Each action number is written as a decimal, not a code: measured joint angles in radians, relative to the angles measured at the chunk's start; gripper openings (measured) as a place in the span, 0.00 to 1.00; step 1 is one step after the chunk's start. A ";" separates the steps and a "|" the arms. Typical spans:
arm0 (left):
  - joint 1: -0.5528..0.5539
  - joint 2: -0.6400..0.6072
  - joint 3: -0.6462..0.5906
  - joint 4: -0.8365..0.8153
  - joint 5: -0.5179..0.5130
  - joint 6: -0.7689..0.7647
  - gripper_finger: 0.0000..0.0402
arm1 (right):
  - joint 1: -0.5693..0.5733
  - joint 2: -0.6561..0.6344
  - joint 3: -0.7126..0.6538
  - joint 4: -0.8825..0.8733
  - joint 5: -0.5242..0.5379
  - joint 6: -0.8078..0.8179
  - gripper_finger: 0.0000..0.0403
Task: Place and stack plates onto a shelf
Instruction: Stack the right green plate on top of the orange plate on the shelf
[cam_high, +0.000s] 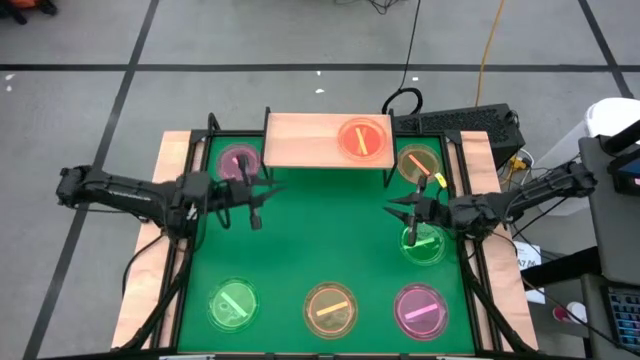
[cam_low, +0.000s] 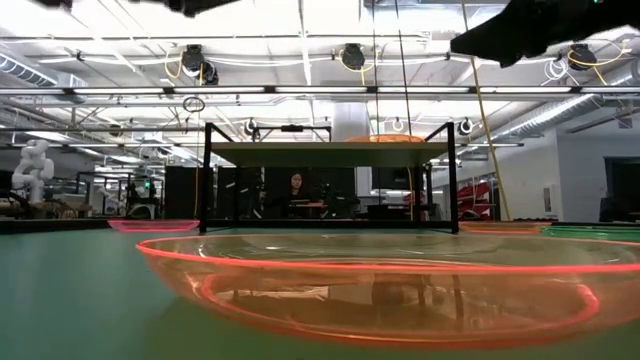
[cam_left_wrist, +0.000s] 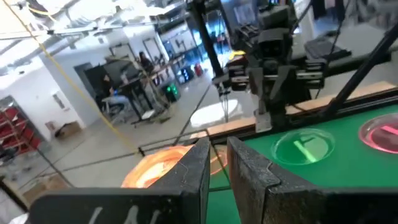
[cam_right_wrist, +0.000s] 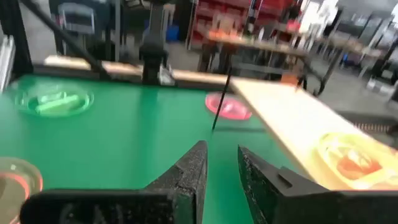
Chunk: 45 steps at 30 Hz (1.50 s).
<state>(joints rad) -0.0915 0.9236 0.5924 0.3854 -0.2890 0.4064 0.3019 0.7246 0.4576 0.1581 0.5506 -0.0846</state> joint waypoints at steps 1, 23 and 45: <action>-0.009 0.000 -0.037 0.051 0.000 -0.002 0.16 | -0.001 0.020 0.035 -0.063 -0.001 0.023 0.18; -0.025 0.066 -0.264 0.392 0.001 -0.046 0.16 | 0.021 0.451 0.250 -0.662 -0.269 0.638 0.18; -0.026 0.065 -0.264 0.381 0.023 -0.075 0.16 | 0.023 0.606 0.288 -0.850 -0.413 1.042 0.18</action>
<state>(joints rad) -0.1177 0.9890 0.3283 0.7663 -0.2663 0.3310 0.3252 1.3309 0.7452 -0.6917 0.1376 0.9570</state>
